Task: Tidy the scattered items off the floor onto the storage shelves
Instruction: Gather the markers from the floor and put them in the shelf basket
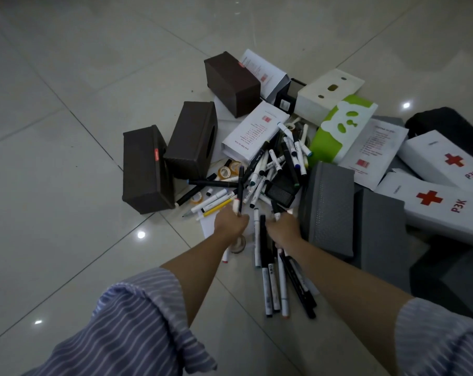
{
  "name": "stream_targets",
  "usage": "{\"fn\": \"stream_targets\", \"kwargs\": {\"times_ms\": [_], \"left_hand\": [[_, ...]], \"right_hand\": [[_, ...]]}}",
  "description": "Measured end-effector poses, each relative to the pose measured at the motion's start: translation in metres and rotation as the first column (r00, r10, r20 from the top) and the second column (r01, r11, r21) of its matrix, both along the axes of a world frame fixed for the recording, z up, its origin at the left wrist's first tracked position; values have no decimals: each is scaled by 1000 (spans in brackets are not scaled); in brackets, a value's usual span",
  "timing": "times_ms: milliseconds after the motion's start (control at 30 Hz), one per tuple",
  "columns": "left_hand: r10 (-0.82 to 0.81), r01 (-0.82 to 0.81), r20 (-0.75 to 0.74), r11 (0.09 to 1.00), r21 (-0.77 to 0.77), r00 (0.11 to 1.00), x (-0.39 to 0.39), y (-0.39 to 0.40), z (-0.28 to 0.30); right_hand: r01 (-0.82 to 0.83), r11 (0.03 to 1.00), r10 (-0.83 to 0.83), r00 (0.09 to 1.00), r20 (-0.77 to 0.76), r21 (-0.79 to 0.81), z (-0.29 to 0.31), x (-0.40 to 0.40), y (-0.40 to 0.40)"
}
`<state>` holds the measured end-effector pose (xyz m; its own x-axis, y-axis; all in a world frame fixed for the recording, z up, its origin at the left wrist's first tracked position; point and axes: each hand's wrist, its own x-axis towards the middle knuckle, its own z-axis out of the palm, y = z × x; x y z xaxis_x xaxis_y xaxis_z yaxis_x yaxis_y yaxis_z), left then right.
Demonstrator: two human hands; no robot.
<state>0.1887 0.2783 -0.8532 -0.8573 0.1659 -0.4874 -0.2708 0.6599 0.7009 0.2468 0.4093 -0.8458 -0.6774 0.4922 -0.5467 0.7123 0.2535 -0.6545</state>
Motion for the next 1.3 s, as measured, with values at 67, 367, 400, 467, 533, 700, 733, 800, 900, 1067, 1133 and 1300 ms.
{"fn": "stream_targets", "kwargs": {"times_ms": [67,367,400,467,533,700,733,800,900,1067,1133,1300], "left_hand": [[-98,95,-21,990,-101,995,8,3,-3],[-116,108,-47,983,-149,992,20,16,-13],[-108,99,-52,985,-145,993,20,17,-14],[-95,84,-61,985,-152,994,21,20,-12],[-92,80,-62,982,-169,994,22,24,-10],[-164,144,-72,964,-223,984,22,27,-10],[-194,171,-68,953,-252,979,23,27,-10],[-223,194,-70,938,-287,972,25,25,-9],[-217,185,-127,957,-225,968,28,19,-10],[-124,117,-120,991,-66,985,28,7,0],[-148,149,-93,989,3,985,31,2,4],[-257,257,-106,966,-10,961,53,-4,-2]], "right_hand": [[-101,993,95,992,87,60,-2,5,-5],[-175,983,166,975,149,52,-2,8,-9],[-143,990,140,977,158,8,-1,7,-8],[-60,995,72,983,170,-77,0,5,-5],[5,993,13,988,154,-120,2,4,-2],[102,980,-81,989,124,-170,21,0,1],[124,975,-102,987,124,-184,27,-1,3],[210,937,-181,975,125,-280,35,-1,9],[274,878,-244,962,126,-392,42,5,17],[152,951,-130,987,98,-269,39,22,18],[50,979,-29,994,110,-197,39,28,16],[-230,973,229,938,260,-28,38,45,9]]}}
